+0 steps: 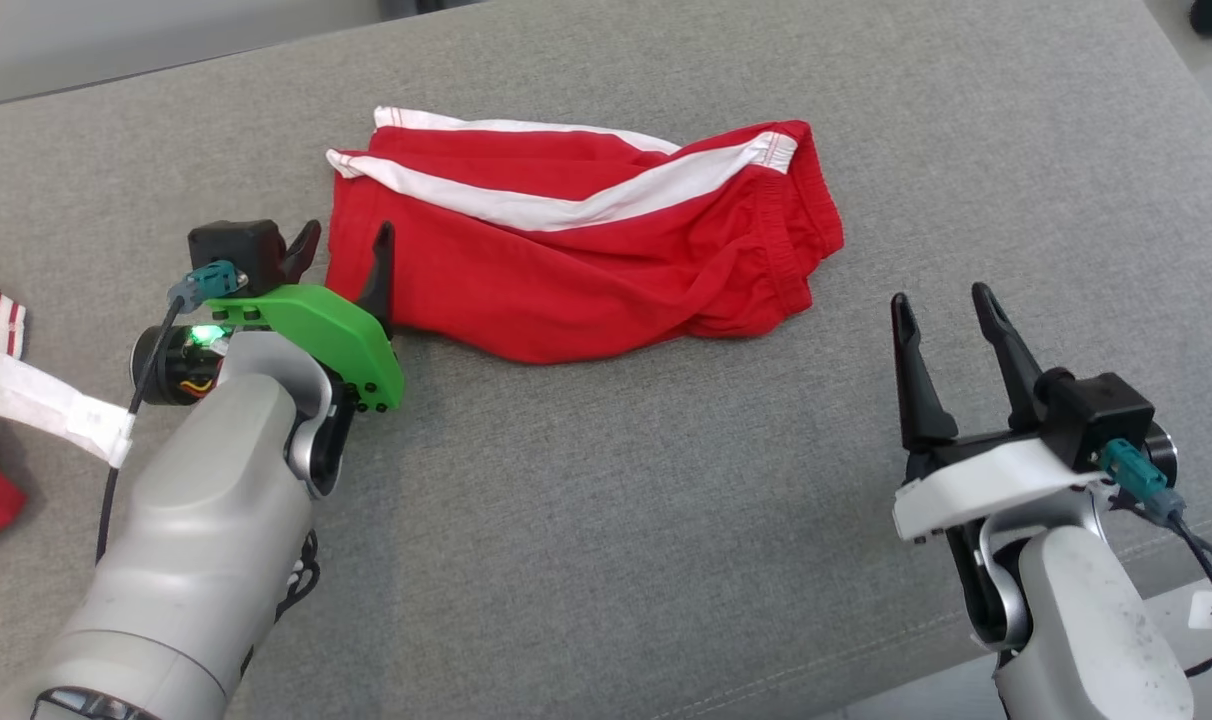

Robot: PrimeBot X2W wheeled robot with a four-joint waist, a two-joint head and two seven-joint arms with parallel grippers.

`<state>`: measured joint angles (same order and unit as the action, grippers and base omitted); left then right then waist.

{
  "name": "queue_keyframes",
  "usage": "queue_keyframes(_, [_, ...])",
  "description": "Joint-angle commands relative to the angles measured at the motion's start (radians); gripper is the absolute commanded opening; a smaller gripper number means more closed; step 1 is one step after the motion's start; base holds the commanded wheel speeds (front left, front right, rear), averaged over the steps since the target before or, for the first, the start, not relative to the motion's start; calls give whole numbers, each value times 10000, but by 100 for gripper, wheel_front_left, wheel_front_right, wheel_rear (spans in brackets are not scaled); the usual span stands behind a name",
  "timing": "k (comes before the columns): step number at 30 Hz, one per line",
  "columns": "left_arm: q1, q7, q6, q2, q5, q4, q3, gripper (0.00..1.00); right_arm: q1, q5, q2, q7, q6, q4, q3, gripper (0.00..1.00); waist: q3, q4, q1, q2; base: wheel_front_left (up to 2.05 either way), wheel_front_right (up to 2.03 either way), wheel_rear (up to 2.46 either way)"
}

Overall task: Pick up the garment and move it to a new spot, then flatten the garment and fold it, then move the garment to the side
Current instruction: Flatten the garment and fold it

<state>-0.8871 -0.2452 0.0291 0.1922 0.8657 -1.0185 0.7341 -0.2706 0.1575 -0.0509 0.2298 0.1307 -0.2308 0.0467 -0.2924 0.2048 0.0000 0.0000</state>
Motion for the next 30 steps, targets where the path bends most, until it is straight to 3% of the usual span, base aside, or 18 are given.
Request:
queue_keyframes(1, [-227,135,-54,101,-64,-192,10,100,290,-193,0,-36,0,236,56,100,-133,259,0,0,0,0,0])
queue_keyframes(6, [-747,726,-328,323,-118,-947,57,100,968,-583,1,-215,0,918,386,100,-581,792,0,0,0,0,0])
queue_keyframes(17, [-1286,1686,-606,318,184,-1875,-36,100,1357,-136,1,-119,0,1130,712,100,-1053,1502,0,0,0,0,0])
queue_keyframes(22, [-1028,2484,-242,-109,516,-2100,-99,100,1434,-75,2,-82,0,1097,604,100,-1029,1551,0,0,0,0,0])
queue_keyframes(23, [-930,2704,-115,-213,530,-2132,-51,94,1433,-61,2,-89,0,1108,569,100,-1019,1538,0,0,0,0,0])
queue_keyframes(24, [-868,2824,-25,-267,581,-2148,-39,59,1439,-47,2,-85,0,1124,541,100,-1010,1523,0,0,0,0,0])
queue_keyframes(26, [-739,3026,188,-344,609,-2164,13,0,1453,-73,3,-88,0,1149,481,100,-992,1478,0,0,0,0,0])
queue_keyframes(30, [-580,2683,281,-272,706,-2149,-67,0,1448,-50,1,-118,0,1150,348,100,-883,1299,0,0,0,0,0])
